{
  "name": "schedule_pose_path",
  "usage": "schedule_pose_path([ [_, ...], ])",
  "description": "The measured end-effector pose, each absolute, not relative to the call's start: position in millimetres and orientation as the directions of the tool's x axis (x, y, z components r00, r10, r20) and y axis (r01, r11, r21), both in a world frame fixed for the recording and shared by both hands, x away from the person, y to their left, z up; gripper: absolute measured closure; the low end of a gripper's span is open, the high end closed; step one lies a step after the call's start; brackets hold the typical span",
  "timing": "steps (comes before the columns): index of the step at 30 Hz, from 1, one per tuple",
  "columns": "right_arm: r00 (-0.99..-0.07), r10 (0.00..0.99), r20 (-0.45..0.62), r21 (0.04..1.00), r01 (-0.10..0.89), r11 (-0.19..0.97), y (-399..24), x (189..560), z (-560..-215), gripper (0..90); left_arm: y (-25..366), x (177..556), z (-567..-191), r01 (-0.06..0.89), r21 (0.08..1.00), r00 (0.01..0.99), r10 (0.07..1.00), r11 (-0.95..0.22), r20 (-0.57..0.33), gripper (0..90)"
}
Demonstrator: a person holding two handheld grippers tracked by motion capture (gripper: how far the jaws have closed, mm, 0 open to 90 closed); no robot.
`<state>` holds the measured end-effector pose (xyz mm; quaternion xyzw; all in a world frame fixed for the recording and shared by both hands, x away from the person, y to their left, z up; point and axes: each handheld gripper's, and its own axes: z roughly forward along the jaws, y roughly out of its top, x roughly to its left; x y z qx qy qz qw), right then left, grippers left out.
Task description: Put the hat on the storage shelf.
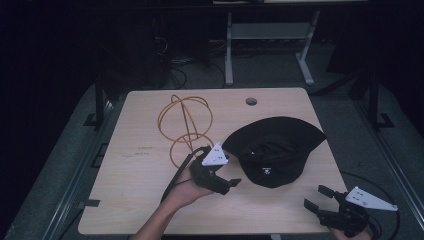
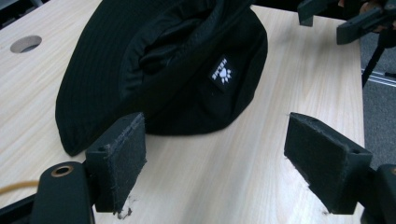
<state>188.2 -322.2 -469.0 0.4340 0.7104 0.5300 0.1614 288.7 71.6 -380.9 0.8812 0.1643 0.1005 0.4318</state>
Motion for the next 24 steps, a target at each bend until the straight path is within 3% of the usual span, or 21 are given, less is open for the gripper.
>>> schedule_pose_path([
  [20,-0.577,0.78,0.242,0.89,0.452,0.058,-322.0,188.6,-469.6,19.0,32.8,323.4,-377.5,0.186,0.774,0.939,0.34,-0.605,0.041,19.9],
  [24,-0.581,0.778,0.238,0.892,0.448,0.063,-321.7,189.2,-469.7,19.0,24.8,327.8,-382.2,0.19,0.753,0.944,0.329,-0.63,0.038,24.4],
])
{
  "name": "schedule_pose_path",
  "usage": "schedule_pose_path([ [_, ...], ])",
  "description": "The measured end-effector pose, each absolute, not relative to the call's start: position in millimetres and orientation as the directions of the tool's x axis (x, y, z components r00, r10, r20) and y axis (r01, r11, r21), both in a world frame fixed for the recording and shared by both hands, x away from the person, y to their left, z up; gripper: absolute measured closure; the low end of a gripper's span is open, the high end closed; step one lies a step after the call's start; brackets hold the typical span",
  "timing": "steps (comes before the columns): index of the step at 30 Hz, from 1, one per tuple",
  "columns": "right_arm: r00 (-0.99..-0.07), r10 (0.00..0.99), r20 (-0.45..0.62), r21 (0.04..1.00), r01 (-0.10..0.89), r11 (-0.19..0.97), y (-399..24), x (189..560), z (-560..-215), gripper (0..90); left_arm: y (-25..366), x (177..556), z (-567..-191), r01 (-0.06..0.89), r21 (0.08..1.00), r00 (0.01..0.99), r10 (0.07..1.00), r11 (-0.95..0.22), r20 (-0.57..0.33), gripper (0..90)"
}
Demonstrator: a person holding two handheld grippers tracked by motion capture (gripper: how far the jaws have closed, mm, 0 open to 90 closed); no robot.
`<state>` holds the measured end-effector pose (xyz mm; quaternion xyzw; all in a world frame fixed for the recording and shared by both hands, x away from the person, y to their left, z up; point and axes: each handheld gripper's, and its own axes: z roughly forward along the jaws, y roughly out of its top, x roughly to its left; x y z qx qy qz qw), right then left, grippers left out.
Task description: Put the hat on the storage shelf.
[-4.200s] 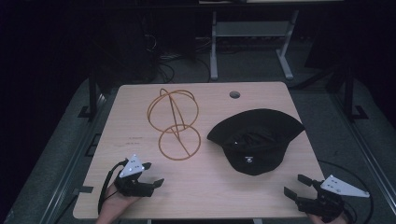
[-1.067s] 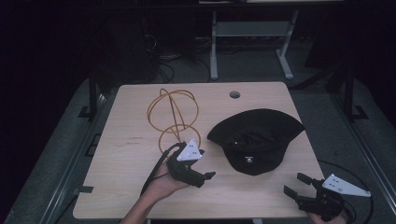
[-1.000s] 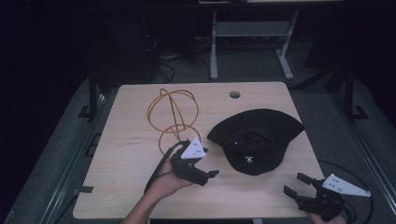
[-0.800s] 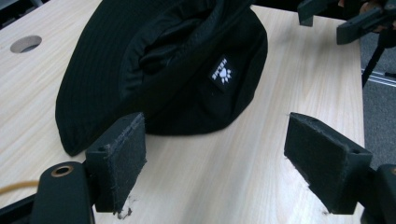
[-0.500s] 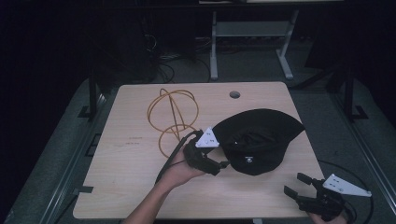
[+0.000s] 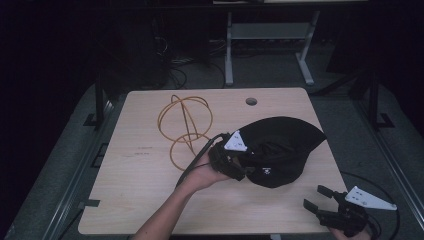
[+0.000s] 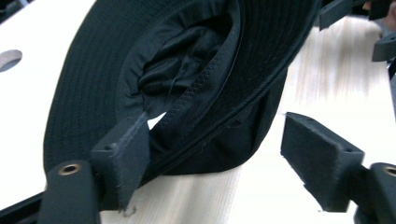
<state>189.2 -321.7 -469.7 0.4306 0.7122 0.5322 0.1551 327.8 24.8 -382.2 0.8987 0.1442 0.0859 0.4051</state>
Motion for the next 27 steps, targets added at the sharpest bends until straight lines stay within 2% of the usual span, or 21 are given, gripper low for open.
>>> schedule_pose_path([
  [3,-0.581,0.778,0.238,0.892,0.448,0.063,-321.2,189.5,-469.8,19.1,18.8,329.5,-385.1,0.182,0.733,0.945,0.322,-0.656,0.054,35.2],
  [9,-0.582,0.776,0.242,0.89,0.452,0.062,-321.1,190.8,-470.2,19.1,13.1,333.9,-388.1,0.179,0.713,0.945,0.32,-0.678,0.067,47.0],
  [11,-0.583,0.776,0.242,0.89,0.452,0.061,-321.3,191.1,-470.3,19.2,11.9,334.2,-389.5,0.174,0.708,0.95,0.306,-0.684,0.062,55.1],
  [12,-0.581,0.776,0.243,0.89,0.452,0.06,-321.2,191.4,-470.3,19.2,11.2,333.9,-390.1,0.167,0.702,0.951,0.3,-0.693,0.07,55.1],
  [14,-0.579,0.778,0.242,0.889,0.453,0.061,-321.6,192.1,-470.4,19.2,9.8,333.1,-391.4,0.157,0.697,0.956,0.285,-0.7,0.071,63.6],
  [27,-0.564,0.787,0.25,0.887,0.459,0.048,-320.6,192.5,-470.3,19.1,-0.5,319.1,-385.8,0.094,0.727,0.969,0.231,-0.68,0.092,84.1],
])
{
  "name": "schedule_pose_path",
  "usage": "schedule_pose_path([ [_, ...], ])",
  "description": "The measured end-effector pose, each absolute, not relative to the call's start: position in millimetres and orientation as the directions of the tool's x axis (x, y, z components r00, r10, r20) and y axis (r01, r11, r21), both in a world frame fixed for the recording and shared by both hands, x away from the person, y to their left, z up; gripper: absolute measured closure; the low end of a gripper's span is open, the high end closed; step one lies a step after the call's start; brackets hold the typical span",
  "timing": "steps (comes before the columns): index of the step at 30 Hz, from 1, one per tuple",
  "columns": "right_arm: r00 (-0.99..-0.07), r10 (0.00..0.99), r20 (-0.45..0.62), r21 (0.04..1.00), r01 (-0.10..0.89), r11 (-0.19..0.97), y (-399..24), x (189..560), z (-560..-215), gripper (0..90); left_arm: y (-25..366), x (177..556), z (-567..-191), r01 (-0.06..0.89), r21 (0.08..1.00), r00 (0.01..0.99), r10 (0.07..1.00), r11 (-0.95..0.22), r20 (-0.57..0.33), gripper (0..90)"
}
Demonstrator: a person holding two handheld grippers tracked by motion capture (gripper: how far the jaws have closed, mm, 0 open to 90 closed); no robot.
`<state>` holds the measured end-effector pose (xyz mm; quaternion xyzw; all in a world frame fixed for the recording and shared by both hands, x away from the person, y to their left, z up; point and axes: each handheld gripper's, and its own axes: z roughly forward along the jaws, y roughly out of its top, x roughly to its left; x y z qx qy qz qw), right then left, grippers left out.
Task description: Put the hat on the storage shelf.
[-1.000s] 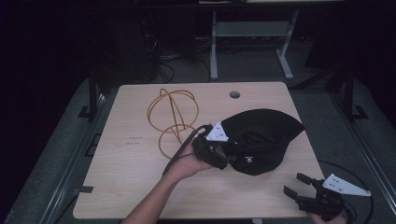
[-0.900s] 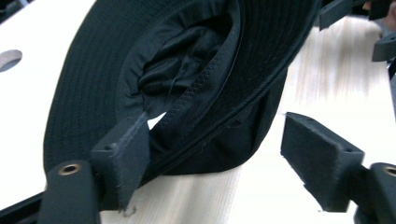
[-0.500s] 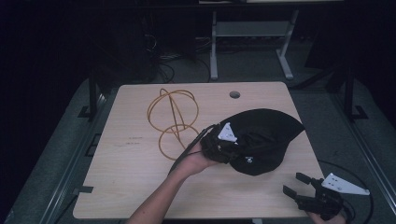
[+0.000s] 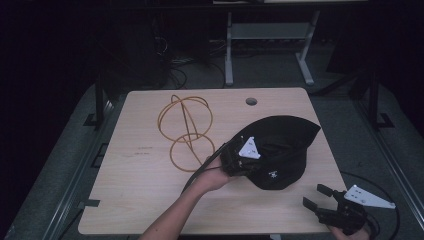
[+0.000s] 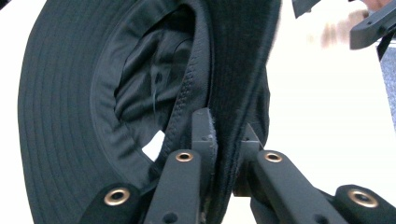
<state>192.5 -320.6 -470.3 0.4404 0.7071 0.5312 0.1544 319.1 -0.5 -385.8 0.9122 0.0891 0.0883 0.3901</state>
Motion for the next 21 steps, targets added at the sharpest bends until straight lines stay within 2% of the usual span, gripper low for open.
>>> schedule_pose_path([
  [8,-0.558,0.79,0.252,0.886,0.462,0.043,-318.2,193.4,-470.2,19.1,-0.9,314.3,-381.4,0.093,0.76,0.969,0.235,-0.643,0.08,86.8],
  [15,-0.526,0.798,0.293,0.889,0.457,-0.025,-314.8,199.2,-469.1,19.5,-2.2,312.8,-378.5,0.104,0.788,0.97,0.237,-0.607,0.055,87.0],
  [21,-0.497,0.81,0.31,0.875,0.483,-0.039,-305.9,207.8,-470.4,19.7,-3.8,312.5,-375.8,0.114,0.797,0.97,0.239,-0.593,0.039,87.1],
])
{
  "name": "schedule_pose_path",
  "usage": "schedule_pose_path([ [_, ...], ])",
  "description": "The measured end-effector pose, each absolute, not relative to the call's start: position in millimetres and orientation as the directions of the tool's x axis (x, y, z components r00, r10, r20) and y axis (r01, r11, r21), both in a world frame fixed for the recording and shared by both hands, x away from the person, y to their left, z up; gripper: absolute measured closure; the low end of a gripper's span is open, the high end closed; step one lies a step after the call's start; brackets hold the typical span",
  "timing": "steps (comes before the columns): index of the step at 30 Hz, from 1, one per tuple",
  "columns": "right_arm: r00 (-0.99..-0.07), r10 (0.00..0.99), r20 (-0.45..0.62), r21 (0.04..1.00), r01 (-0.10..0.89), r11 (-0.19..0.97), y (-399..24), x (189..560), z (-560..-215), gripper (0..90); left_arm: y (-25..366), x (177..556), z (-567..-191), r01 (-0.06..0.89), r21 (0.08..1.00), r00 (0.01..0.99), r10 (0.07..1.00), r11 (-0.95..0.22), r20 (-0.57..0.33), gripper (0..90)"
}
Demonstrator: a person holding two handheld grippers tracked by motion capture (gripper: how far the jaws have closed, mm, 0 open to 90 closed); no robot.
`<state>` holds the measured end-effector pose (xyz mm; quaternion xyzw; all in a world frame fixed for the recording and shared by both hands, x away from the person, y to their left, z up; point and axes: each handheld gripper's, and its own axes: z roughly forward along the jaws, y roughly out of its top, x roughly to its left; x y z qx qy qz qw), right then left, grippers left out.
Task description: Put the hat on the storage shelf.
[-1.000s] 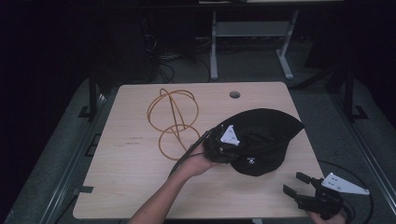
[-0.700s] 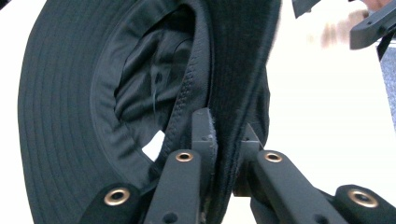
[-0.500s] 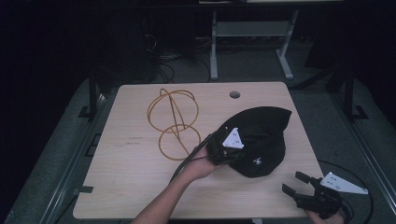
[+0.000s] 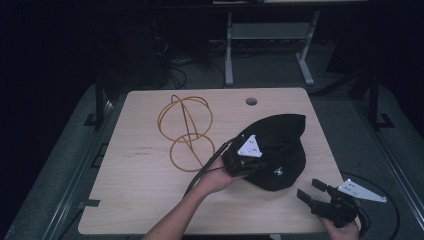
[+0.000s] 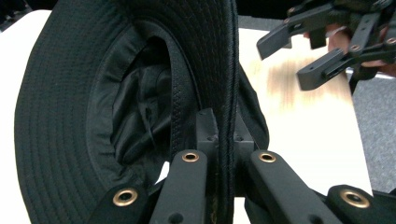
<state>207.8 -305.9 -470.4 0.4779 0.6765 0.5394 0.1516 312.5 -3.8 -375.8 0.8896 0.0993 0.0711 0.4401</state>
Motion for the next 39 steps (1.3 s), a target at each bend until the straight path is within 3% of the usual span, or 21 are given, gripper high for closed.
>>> schedule_pose_path([
  [14,-0.438,0.734,0.519,0.8,0.551,-0.236,-305.1,230.2,-475.3,19.4,-4.7,310.3,-368.9,0.111,0.822,0.974,0.225,-0.559,0.022,87.2],
  [25,-0.421,0.657,0.625,0.74,0.586,-0.329,-305.9,241.7,-481.4,21.9,-9.3,305.5,-367.5,0.087,0.824,0.979,0.202,-0.561,0.035,87.2],
  [27,-0.427,0.65,0.629,0.737,0.594,-0.323,-305.6,243.8,-482.2,25.5,-10.5,304.6,-367.0,0.077,0.823,0.981,0.192,-0.563,0.04,87.2],
  [28,-0.436,0.636,0.636,0.735,0.594,-0.328,-306.1,244.7,-482.3,35.3,-11.1,304.7,-366.4,0.064,0.821,0.981,0.185,-0.567,0.051,87.2],
  [30,-0.438,0.631,0.64,0.733,0.594,-0.331,-305.5,245.6,-482.0,38.4,-11.3,304.7,-366.5,0.069,0.822,0.981,0.188,-0.566,0.047,87.2],
  [32,-0.446,0.667,0.597,0.761,0.579,-0.294,-300.8,245.7,-476.8,58.3,-11.3,304.8,-366.6,0.073,0.822,0.98,0.192,-0.564,0.044,87.2],
  [34,-0.452,0.678,0.58,0.772,0.572,-0.278,-297.5,246.8,-474.5,68.5,-10.5,305.2,-366.1,0.074,0.823,0.98,0.194,-0.564,0.045,87.2],
  [35,-0.452,0.678,0.58,0.772,0.572,-0.278,-297.5,246.8,-474.5,68.5,-9.9,305.4,-365.8,0.076,0.824,0.98,0.195,-0.561,0.042,87.2],
  [36,-0.458,0.693,0.557,0.786,0.56,-0.262,-294.8,247.5,-472.5,76.5,-9.2,305.6,-365.4,0.077,0.825,0.98,0.194,-0.56,0.041,87.2],
  [37,-0.458,0.693,0.557,0.786,0.56,-0.262,-294.8,247.5,-472.5,76.5,-9.0,305.4,-365.3,0.076,0.826,0.98,0.195,-0.559,0.042,87.2],
  [38,-0.459,0.699,0.549,0.79,0.558,-0.255,-292.8,248.1,-470.6,84.6,-8.3,304.4,-364.8,0.075,0.825,0.98,0.193,-0.56,0.042,87.2],
  [39,-0.459,0.699,0.549,0.79,0.558,-0.255,-292.8,248.1,-470.6,84.6,-8.3,304.4,-364.8,0.075,0.825,0.98,0.193,-0.56,0.042,87.1],
])
